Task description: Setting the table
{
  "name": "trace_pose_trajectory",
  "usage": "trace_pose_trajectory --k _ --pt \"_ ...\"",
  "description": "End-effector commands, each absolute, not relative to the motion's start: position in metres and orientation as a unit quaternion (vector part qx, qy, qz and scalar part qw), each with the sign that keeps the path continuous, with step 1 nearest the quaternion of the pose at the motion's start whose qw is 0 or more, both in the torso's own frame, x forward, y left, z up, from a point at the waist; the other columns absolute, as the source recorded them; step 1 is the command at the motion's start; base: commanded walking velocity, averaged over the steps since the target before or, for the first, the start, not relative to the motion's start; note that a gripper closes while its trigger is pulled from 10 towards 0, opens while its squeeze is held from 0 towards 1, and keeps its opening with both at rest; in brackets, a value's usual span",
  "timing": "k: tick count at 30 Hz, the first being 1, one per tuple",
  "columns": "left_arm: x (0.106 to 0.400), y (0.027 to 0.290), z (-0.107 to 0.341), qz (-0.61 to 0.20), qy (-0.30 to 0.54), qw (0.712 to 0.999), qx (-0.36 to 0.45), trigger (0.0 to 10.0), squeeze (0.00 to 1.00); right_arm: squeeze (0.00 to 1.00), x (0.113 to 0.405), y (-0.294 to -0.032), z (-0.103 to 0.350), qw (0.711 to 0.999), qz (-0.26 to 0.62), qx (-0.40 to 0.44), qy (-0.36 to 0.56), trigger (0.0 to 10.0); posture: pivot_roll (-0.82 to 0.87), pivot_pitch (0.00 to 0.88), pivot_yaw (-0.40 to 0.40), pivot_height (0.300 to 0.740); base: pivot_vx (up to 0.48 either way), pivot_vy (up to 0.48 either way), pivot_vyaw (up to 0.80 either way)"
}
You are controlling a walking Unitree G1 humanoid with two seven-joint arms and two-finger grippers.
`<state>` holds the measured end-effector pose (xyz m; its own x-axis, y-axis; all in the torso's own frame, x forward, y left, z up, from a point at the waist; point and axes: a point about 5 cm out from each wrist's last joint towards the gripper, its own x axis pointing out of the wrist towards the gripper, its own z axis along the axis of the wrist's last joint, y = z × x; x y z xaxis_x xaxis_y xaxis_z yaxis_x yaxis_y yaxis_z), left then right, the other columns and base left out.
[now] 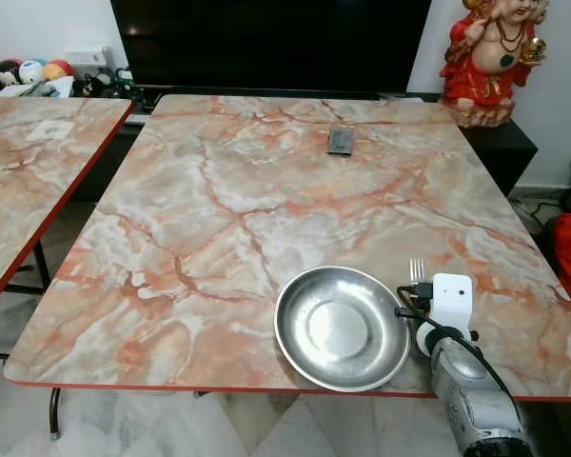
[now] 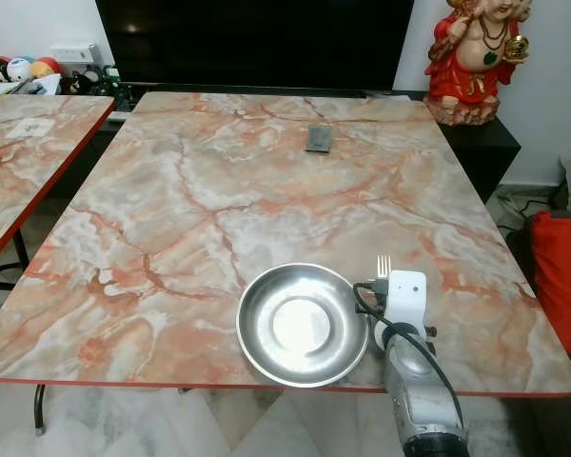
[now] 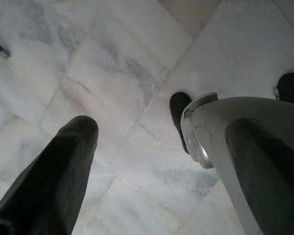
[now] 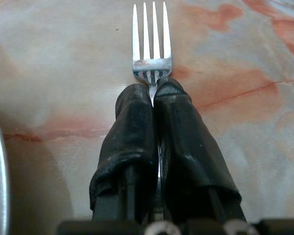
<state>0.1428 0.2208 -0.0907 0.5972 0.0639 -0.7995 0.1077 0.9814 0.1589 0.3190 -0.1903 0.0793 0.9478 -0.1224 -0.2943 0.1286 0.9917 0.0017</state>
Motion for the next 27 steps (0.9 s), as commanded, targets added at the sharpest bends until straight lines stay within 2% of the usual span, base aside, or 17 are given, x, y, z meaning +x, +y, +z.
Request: trace_pose_trajectory --k 1,2,3,4,5,6,7,8,27 --pt "0.1338 0.2237 -0.0934 -0.02 0.461 0.881 0.102 10.0 0.0 0.75 0.3185 -0.1881 0.0745 0.985 -0.061 0.02 0.158 10.0 -0.01 0.123 -0.026 0.74 0.0 0.0 0.0" --pt "0.1335 0.2236 -0.0935 -0.02 0.461 0.881 0.102 10.0 0.0 0.82 0.3186 -0.1874 0.0744 0.986 -0.06 0.019 0.157 10.0 0.0 0.124 -0.026 0.74 0.0 0.0 0.0" --pt "0.1335 0.2236 -0.0935 -0.02 0.461 0.881 0.102 10.0 0.0 0.82 0.3186 -0.1874 0.0744 0.986 -0.06 0.019 0.157 10.0 0.0 0.124 -0.026 0.74 0.0 0.0 0.0" --pt "0.1335 0.2234 -0.0935 -0.02 0.461 0.881 0.102 10.0 0.0 0.75 0.3187 -0.1869 0.0745 0.986 -0.06 0.019 0.157 10.0 0.0 0.124 -0.026 0.74 0.0 0.0 0.0" --pt "0.1335 0.2233 -0.0935 -0.02 0.46 0.882 0.102 10.0 0.0 0.75 0.3188 -0.1867 0.0744 0.986 -0.06 0.019 0.157 10.0 0.0 0.124 -0.026 0.74 0.0 0.0 0.0" --pt "0.1336 0.2232 -0.0935 -0.02 0.46 0.882 0.102 10.0 0.0 0.68 0.3188 -0.1867 0.0744 0.986 -0.061 0.019 0.157 10.0 0.0 0.124 -0.026 0.74 0.0 0.0 0.0" --pt "0.1337 0.2231 -0.0935 -0.02 0.46 0.882 0.102 10.0 0.0 0.68 0.3188 -0.1867 0.0744 0.986 -0.061 0.019 0.157 10.0 0.0 0.124 -0.026 0.74 0.0 0.0 0.0" --pt "0.1343 0.2224 -0.0934 -0.021 0.459 0.882 0.102 10.0 0.0 0.0 0.3189 -0.1867 0.0745 0.986 -0.062 0.018 0.157 10.0 0.0 0.124 -0.026 0.74 0.0 0.0 0.0" --pt "0.1328 0.2203 -0.0945 -0.022 0.462 0.881 0.102 10.0 0.0 0.0 0.3218 -0.1876 0.0807 0.988 -0.066 0.027 0.135 10.0 0.0 0.125 -0.027 0.74 0.0 0.0 0.0"
